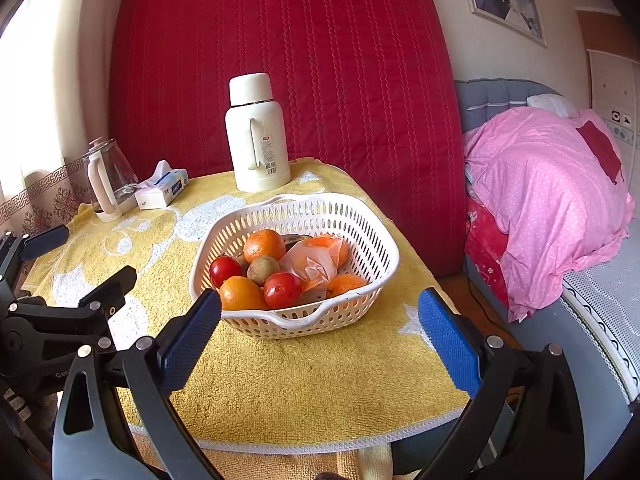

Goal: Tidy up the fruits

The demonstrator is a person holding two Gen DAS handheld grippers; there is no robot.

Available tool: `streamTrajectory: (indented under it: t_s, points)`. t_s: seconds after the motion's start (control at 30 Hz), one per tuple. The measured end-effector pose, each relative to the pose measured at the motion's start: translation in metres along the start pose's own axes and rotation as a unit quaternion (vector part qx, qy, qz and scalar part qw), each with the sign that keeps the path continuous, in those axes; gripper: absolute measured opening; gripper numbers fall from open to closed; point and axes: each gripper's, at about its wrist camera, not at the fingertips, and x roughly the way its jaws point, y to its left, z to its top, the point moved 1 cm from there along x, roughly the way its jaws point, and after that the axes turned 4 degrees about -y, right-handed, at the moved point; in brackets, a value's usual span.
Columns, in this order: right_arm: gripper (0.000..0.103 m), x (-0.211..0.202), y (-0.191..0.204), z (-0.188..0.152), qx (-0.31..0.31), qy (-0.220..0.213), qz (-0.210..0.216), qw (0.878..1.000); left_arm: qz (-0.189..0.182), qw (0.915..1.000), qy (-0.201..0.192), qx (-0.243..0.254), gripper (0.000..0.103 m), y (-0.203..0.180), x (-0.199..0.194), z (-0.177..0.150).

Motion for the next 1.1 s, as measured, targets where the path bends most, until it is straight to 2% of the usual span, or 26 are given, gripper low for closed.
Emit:
streamTrajectory:
  t_s: [1.1]
  points:
    - [0.100,0.0030,0.0013,-0.0020,-0.005,0.005,-0.005,1.000,-0.004,0.9999,0.000,0.012,0.098,-0.0089,0.0003,-0.0029]
